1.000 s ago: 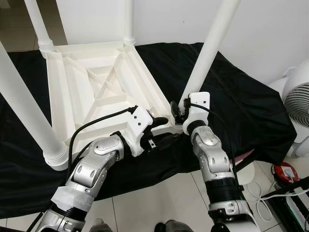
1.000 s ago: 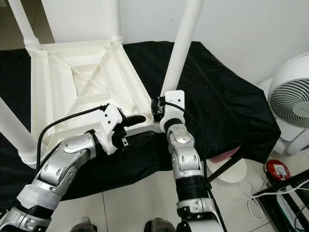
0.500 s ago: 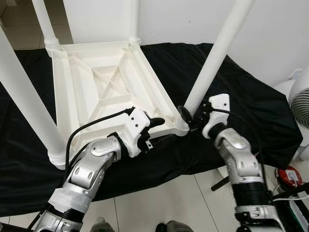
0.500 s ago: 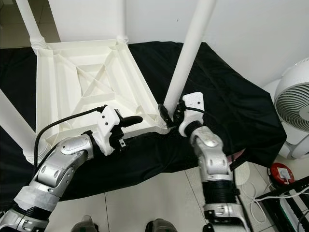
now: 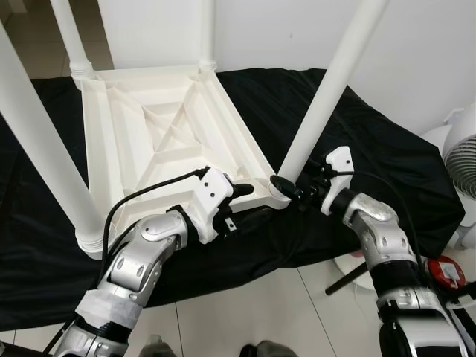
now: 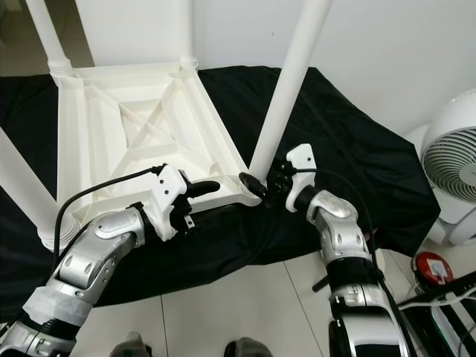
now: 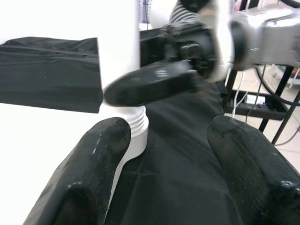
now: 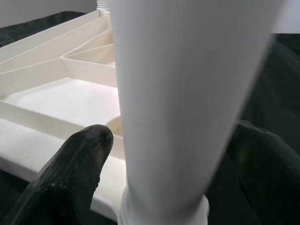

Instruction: Building children table

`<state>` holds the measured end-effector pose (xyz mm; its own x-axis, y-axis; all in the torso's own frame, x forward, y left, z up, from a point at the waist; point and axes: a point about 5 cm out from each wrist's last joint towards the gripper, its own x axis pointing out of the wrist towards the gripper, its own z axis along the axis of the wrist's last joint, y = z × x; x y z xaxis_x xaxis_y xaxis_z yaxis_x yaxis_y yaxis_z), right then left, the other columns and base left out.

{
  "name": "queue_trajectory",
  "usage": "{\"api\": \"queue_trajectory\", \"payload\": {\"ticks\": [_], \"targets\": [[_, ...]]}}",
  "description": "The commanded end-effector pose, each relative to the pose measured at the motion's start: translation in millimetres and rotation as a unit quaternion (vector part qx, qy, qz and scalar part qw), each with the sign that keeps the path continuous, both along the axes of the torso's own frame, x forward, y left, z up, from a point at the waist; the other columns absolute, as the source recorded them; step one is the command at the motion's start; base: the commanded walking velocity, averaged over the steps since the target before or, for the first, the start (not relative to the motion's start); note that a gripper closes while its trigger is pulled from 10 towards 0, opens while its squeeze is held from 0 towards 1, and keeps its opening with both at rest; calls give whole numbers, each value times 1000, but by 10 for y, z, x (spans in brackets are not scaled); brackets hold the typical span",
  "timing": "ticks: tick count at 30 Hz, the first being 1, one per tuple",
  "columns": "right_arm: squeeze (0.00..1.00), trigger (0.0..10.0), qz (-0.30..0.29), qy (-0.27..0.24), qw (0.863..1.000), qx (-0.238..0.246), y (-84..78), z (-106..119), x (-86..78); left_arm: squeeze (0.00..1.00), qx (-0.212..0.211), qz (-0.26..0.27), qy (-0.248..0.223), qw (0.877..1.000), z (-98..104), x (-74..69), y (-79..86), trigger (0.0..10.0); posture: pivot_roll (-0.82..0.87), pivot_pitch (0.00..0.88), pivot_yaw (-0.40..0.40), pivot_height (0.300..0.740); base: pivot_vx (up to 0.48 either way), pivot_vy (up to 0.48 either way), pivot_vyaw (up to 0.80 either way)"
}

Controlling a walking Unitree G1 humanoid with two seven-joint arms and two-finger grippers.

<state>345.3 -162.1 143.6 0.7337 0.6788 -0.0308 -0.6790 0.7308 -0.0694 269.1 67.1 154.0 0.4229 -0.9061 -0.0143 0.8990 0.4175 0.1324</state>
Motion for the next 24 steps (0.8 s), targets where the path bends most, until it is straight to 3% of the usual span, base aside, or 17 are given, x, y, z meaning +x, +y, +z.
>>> {"api": "queue_trajectory", "payload": {"ticks": [1,5,6,7,8,9,23,24], "targets": [[0,10000,25,7,999,-23,121,-58,48,0,5,4,-5,1000,-1,11,-43,10000,50,0,-78,740,0,0,0],[0,10000,36,12,999,-34,171,-54,97,0,3,3,-8,1000,12,8,-56,10000,66,0,-84,740,0,0,0],[0,7686,41,17,998,-35,177,-60,108,0,2,5,-8,1000,20,5,-61,10000,83,0,-93,740,0,0,0],[0,902,54,23,998,-38,186,-88,100,0,1,7,-8,1000,25,1,-64,10000,93,0,-99,740,0,0,0],[0,902,54,23,998,-38,186,-88,100,0,1,7,-8,1000,25,1,-64,10000,93,0,-99,740,0,0,0],[0,0,64,29,997,-38,191,-116,87,0,0,11,-8,1000,29,-1,-63,10000,93,0,-99,740,0,0,0],[0,0,78,39,996,-36,68,-273,4,0,10,32,-14,999,-4,11,-11,10000,87,0,-100,740,0,0,0],[0,2431,59,30,997,-40,42,-280,2,0,11,33,-15,999,-5,19,-7,10000,81,0,-96,740,0,0,0]]}}
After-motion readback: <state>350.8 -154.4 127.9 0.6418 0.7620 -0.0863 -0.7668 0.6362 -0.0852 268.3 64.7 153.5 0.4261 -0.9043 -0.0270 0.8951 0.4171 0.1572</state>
